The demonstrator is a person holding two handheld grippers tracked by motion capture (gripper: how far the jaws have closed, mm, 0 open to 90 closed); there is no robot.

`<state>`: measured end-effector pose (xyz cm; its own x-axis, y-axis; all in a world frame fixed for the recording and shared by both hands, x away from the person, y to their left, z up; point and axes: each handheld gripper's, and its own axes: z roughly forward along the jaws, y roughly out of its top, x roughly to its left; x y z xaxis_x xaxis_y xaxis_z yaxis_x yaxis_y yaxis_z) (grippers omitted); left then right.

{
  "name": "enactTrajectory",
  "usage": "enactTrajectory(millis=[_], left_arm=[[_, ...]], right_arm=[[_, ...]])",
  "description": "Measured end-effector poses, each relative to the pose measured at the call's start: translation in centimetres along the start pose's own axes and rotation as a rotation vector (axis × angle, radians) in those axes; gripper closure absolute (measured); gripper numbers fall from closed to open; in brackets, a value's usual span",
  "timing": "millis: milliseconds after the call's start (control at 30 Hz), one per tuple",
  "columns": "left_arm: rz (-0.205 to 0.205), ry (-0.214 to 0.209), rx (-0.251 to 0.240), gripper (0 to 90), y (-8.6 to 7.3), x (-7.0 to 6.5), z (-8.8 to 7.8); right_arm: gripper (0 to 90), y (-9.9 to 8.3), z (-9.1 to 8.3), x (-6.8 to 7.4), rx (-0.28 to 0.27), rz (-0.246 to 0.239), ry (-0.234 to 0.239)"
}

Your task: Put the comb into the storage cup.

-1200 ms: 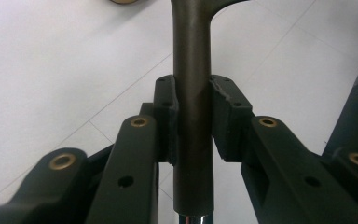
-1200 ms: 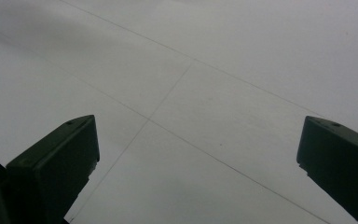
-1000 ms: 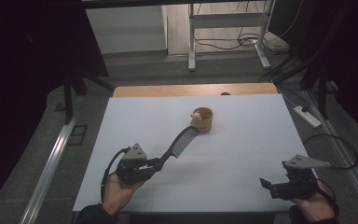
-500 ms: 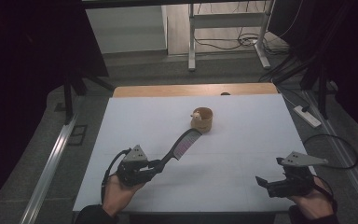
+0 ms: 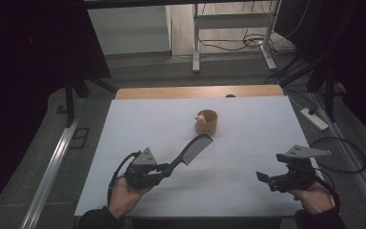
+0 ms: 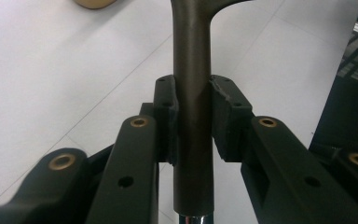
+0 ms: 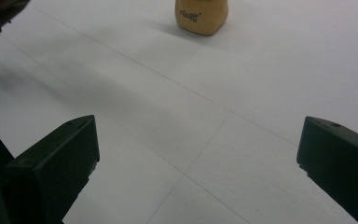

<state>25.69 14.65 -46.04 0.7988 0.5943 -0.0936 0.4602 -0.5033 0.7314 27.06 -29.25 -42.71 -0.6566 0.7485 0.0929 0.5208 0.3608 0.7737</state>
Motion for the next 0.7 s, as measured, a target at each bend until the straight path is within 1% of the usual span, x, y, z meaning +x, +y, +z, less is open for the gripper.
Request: enactTrajectory(millis=[233, 467, 533, 600, 633, 700], left_arm=[[0.018, -0.016, 0.011, 71.8, 0.4, -0.1, 0.6], [0.037, -0.026, 0.016, 71.7, 0.7, -0.2, 1.0], [0.039, -0.029, 0.016, 71.8, 0.8, -0.3, 1.2], [0.045, -0.034, 0.018, 71.8, 0.9, -0.3, 1.3], [0.047, -0.036, 0.020, 71.8, 1.0, -0.3, 1.4], [0.052, -0.039, 0.023, 71.8, 1.1, -0.4, 1.6]], right_arm=[[0.0, 1.1, 0.5, -0.2, 0.000, 0.030, 0.079], [0.0, 1.9, 1.3, -0.1, 0.000, 0.054, 0.136], [0.0, 2.2, 1.5, 0.0, -0.011, 0.073, 0.163], [0.0, 2.5, 1.7, 0.1, -0.026, 0.102, 0.196], [0.0, 2.7, 1.8, 0.2, -0.024, 0.103, 0.205], [0.0, 2.9, 2.1, 0.3, -0.017, 0.100, 0.208]])
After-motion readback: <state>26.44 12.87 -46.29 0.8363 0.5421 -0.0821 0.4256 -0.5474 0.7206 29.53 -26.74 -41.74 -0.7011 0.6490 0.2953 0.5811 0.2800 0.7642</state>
